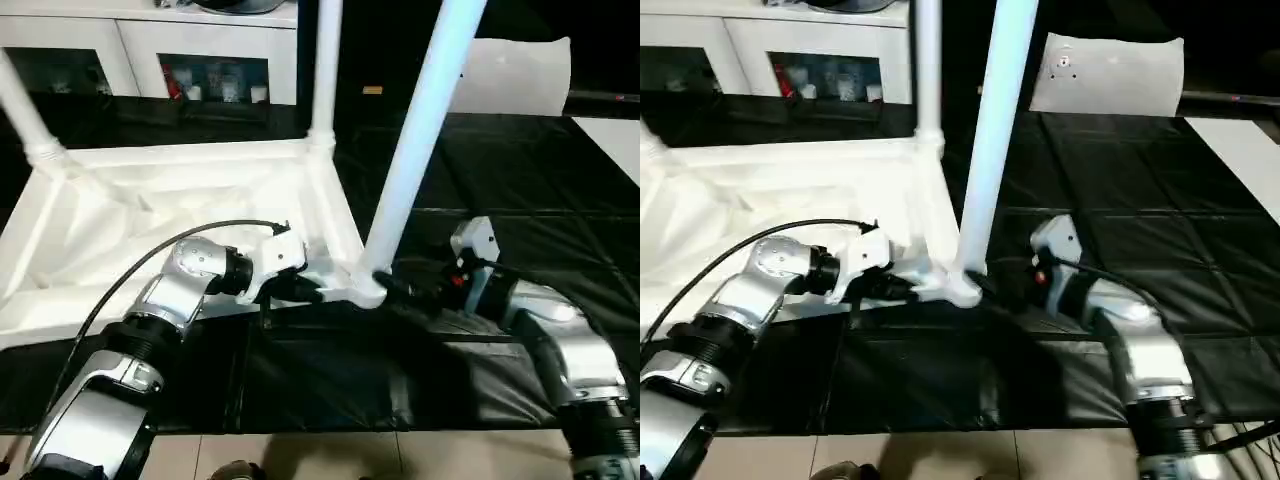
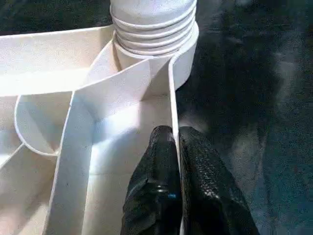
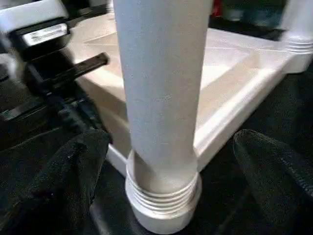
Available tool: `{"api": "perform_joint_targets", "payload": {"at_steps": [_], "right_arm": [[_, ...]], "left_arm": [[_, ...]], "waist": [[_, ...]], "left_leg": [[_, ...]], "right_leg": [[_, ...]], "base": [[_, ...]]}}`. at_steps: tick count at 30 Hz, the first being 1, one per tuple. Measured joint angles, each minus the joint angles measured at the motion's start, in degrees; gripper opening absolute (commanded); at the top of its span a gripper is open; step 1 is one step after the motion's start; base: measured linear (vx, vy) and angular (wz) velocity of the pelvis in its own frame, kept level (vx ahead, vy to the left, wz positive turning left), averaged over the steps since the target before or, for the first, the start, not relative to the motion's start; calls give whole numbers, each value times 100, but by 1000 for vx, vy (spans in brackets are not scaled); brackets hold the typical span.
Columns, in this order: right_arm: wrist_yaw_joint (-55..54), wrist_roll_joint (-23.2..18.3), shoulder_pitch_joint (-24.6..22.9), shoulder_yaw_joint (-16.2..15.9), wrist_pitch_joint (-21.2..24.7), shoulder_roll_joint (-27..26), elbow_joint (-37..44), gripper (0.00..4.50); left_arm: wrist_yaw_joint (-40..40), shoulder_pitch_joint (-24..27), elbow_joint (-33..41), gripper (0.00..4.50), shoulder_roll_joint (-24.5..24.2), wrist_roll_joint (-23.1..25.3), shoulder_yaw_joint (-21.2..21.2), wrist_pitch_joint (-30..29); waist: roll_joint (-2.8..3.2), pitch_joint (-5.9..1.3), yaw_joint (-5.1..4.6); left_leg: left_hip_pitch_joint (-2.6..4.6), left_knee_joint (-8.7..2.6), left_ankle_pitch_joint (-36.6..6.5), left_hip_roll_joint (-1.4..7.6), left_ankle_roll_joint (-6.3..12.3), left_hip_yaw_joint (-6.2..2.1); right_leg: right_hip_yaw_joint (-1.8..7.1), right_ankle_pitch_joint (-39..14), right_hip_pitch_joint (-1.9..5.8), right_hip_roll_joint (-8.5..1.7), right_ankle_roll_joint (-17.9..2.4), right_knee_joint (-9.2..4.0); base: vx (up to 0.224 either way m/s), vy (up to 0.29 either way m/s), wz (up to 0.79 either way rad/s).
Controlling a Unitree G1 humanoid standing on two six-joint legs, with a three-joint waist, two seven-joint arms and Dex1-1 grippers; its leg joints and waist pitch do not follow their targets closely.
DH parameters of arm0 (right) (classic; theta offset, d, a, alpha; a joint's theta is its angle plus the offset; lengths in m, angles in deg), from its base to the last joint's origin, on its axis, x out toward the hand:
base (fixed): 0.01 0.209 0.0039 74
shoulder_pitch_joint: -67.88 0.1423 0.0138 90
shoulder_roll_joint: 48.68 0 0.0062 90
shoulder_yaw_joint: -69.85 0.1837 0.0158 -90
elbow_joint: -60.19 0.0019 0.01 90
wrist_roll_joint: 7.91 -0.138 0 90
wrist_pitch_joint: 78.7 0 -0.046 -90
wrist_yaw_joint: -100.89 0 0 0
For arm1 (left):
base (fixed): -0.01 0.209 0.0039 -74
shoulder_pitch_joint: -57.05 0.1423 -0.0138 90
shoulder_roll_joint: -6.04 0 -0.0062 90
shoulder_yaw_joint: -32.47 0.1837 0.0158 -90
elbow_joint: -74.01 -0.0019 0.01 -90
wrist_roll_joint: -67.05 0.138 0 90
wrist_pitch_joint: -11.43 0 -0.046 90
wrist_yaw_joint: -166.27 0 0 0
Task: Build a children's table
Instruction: Rotate leg to tighten
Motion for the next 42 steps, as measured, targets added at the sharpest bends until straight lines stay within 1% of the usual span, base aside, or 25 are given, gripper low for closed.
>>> {"api": "perform_joint_targets", "payload": {"at_steps": [1,2,6,7,9,11,13,17,19,20,23,26,30,33,36,38,39,40,42], "right_arm": [[222,-24,33,-83,6,86,-2,431],[338,-53,49,-113,7,126,-4,431],[848,-114,191,-275,10,271,-63,394],[1017,-109,277,-388,19,296,-118,386],[1174,-106,318,-501,28,313,-140,374],[1306,-106,342,-573,45,312,-221,344],[1387,-107,360,-620,79,314,-276,338],[1530,-111,426,-752,85,312,-279,301],[1581,-111,427,-769,73,309,-283,295],[1590,-111,427,-771,67,308,-286,267],[1644,-110,428,-789,28,297,-306,252],[1655,-111,430,-812,14,295,-306,216],[1637,-112,417,-817,63,295,-264,200],[1264,-129,136,-694,261,137,14,197],[562,-74,-59,-504,332,-128,127,197],[-252,66,-213,-285,337,-511,192,196],[-577,125,-249,-206,354,-670,215,196],[-964,183,-249,-142,401,-825,220,195],[-1733,349,-245,59,507,-1215,217,195]], "left_arm": [[-121,-20,-55,0,-48,-19,12,86],[-198,-31,-92,0,-72,-29,12,131],[-677,-36,-158,0,-227,-111,87,355],[-836,-49,-158,0,-274,-115,145,448],[-1028,-53,-158,0,-314,-120,203,554],[-1181,-68,-158,0,-336,-117,237,632],[-1290,-80,-158,0,-344,-118,245,685],[-1416,-124,-213,0,-349,-146,259,774],[-1454,-126,-217,0,-361,-170,298,780],[-1464,-126,-217,0,-361,-172,306,780],[-1481,-126,-216,0,-362,-175,313,780],[-1516,-126,-216,0,-362,-174,314,789],[-1509,-127,-217,0,-354,-175,313,770],[-1311,-128,-215,0,-274,-161,286,522],[-900,-134,-215,0,-142,-90,178,133],[-436,-134,-205,0,7,-7,50,-246],[-261,-131,-186,0,78,5,11,-412],[-45,-125,-144,0,162,9,-12,-598],[424,-123,-79,0,385,77,-72,-935]], "waist": [[-5,3,5],[-9,5,8],[-19,11,73],[-22,12,95],[-28,15,147],[-34,17,210],[-45,23,256],[-66,27,278],[-68,28,280],[-69,28,281],[-71,28,282],[-72,27,284],[-71,27,286],[-71,24,307],[-74,21,277],[-79,17,223],[-78,16,179],[-78,16,111],[-80,13,26]], "left_leg": [[0,3,0,1,0,0],[0,5,0,1,0,0],[0,10,0,5,0,0],[-2,15,0,7,0,0],[-6,22,-1,11,1,2],[-11,32,-3,13,5,4],[-11,37,-4,13,6,9],[-11,42,-4,15,6,10],[-11,42,-4,16,6,10],[-11,42,-4,16,6,10],[-11,42,-4,17,6,11],[-11,42,-4,17,6,11],[-11,46,-4,18,6,11],[1,47,-3,20,6,11],[32,49,-2,20,3,12],[41,51,0,20,-1,11],[43,52,0,18,-2,11],[41,53,0,14,-2,10],[42,56,0,8,-2,10]], "right_leg": [[0,0,0,0,0,2],[0,0,0,0,0,5],[-3,0,0,1,0,11],[-5,0,-1,1,0,12],[-10,0,0,1,0,12],[-12,0,0,0,-1,14],[-10,1,0,-2,-3,17],[-11,1,0,-3,-3,23],[-11,1,0,-3,-3,24],[-11,1,0,-3,-3,24],[-11,1,0,-3,-3,25],[-12,1,0,-3,-3,25],[-12,1,0,-3,-3,30],[-14,1,10,-3,-3,33],[-11,14,32,-4,-23,36],[-9,5,27,-6,-9,32],[-9,3,26,-9,-5,24],[-9,1,20,-15,-2,9],[-8,0,12,-21,0,-4]], "base": [[0,0,0],[0,0,0],[0,0,0],[0,0,0],[0,0,0],[0,0,0],[0,0,0],[0,0,0],[0,0,0],[0,0,0],[0,0,0],[0,0,0],[0,0,0],[0,0,0],[0,0,0],[-28,3,-2],[-57,20,-9],[-57,20,-9],[-26,16,-5]]}}
